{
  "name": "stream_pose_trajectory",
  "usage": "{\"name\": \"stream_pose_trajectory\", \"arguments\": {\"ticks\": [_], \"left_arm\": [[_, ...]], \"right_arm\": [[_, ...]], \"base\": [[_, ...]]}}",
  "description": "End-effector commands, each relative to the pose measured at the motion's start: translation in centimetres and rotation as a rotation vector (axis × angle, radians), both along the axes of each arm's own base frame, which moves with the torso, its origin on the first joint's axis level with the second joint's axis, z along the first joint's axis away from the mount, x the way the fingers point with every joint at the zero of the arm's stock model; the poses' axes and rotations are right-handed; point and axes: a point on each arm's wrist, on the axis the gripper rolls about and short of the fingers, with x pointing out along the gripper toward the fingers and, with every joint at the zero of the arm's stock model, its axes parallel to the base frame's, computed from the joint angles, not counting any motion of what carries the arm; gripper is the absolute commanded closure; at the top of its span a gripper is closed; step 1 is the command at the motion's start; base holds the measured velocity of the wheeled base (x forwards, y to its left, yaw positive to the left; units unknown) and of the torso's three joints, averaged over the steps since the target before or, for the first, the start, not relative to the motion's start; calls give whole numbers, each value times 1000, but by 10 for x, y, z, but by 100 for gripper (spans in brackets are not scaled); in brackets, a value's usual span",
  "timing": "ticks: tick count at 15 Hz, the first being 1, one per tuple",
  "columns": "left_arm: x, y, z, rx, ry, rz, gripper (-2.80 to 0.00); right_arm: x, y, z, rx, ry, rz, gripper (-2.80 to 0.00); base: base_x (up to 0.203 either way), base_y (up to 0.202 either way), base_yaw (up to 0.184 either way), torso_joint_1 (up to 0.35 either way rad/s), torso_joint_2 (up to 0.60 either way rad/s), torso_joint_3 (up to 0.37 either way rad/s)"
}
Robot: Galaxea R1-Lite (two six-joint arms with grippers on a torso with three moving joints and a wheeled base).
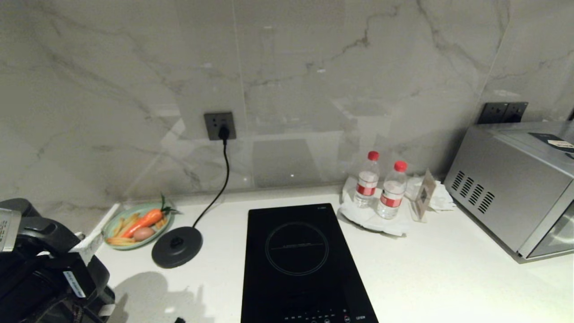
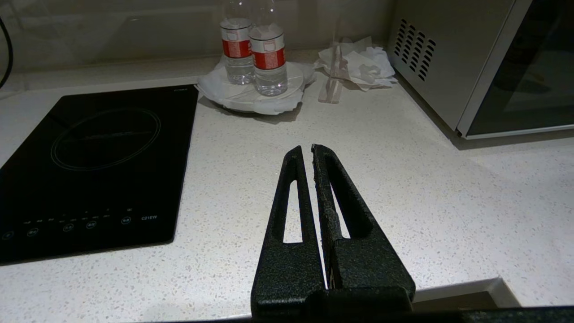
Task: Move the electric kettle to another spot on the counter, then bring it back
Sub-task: Place it by the sink
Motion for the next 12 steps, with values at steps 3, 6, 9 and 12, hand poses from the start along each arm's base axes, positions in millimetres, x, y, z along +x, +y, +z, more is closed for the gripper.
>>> {"name": "stream_pose_trajectory", "arguments": {"ticks": [3, 6, 9, 12], "left_arm": [[-14, 5, 5, -3, -13, 12, 0], [-15, 5, 5, -6, -17, 14, 0], [-15, 5, 5, -6, -17, 16, 0], [-17, 6, 6, -8, -25, 17, 0]], "right_arm": [[0, 0, 0, -2, 0, 0, 0], [0, 0, 0, -2, 0, 0, 0], [0, 0, 0, -2, 0, 2, 0], [0, 0, 0, -2, 0, 1, 0]], "base": [[2, -3, 22, 2, 1, 1], [5, -6, 150, 5, 3, 4], [-1, -7, 174, 3, 3, 5], [0, -10, 176, 0, 2, 5]]}}
